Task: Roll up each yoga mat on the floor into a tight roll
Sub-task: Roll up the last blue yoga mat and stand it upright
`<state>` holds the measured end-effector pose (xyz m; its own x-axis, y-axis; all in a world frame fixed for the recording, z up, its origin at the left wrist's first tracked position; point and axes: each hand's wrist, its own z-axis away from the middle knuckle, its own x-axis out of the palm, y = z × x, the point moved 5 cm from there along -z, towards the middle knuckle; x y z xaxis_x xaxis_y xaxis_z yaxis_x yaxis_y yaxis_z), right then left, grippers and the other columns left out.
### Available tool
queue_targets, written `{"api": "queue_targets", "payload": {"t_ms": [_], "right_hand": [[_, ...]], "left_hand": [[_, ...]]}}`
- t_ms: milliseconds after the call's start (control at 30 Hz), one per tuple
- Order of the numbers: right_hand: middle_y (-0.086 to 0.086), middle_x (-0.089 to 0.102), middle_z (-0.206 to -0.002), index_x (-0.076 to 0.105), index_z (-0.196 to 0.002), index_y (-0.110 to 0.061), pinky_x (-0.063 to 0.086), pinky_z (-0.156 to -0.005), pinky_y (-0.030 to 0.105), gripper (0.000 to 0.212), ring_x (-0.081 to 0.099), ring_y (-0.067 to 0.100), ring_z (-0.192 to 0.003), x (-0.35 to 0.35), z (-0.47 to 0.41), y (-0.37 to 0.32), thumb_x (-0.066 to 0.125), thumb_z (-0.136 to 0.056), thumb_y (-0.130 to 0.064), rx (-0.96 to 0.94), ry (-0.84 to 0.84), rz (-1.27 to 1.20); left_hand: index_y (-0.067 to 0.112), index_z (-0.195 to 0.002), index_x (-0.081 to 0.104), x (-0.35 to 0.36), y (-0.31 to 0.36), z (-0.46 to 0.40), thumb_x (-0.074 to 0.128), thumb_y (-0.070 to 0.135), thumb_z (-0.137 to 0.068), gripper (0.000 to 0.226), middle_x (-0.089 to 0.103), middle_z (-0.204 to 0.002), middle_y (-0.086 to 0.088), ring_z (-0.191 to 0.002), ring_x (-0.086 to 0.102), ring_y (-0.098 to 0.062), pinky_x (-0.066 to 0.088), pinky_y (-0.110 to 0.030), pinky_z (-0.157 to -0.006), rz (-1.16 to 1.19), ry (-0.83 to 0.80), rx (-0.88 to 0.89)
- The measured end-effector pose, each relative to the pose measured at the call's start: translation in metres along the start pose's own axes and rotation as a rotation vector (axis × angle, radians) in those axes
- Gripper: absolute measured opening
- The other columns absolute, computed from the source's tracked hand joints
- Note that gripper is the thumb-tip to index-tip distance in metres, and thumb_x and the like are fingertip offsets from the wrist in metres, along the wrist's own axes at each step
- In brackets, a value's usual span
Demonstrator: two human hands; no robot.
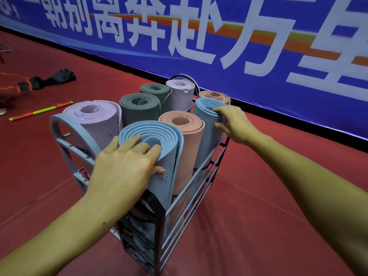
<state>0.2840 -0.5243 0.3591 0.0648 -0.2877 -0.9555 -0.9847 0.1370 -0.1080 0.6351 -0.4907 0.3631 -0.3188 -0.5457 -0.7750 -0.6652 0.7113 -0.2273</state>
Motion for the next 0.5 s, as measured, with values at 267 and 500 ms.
{"api": "queue_targets", "payload": {"t_ms": [267,500], "right_hand": [[0.008,0.057,-0.124,0.063,-0.136,-0.026,0.049,-0.094,0.05,0.039,0.044,0.037,-0.122,-0.006,-0.009,-0.029,0.065,-0.099,-0.038,-0.129,0.205,0.07],[0.016,0.039,-0.159,0.03,-0.161,-0.005,0.019,-0.125,0.038,0.082,0.029,0.035,-0.147,0.021,0.004,-0.034,0.044,-0.08,-0.015,-0.116,0.021,-0.215]], "left_hand": [[0.007,-0.097,0.068,0.009,0.007,-0.001,0.082,0.048,-0.08,0.047,0.066,-0.078,-0.012,-0.094,0.071,-0.037,0.054,-0.051,-0.072,-0.038,-0.158,0.044],[0.023,-0.11,0.068,-0.022,0.025,-0.045,0.019,0.087,-0.089,0.083,0.069,-0.105,-0.002,-0.096,0.068,-0.032,0.045,-0.047,-0.093,0.042,-0.128,-0.059]]}}
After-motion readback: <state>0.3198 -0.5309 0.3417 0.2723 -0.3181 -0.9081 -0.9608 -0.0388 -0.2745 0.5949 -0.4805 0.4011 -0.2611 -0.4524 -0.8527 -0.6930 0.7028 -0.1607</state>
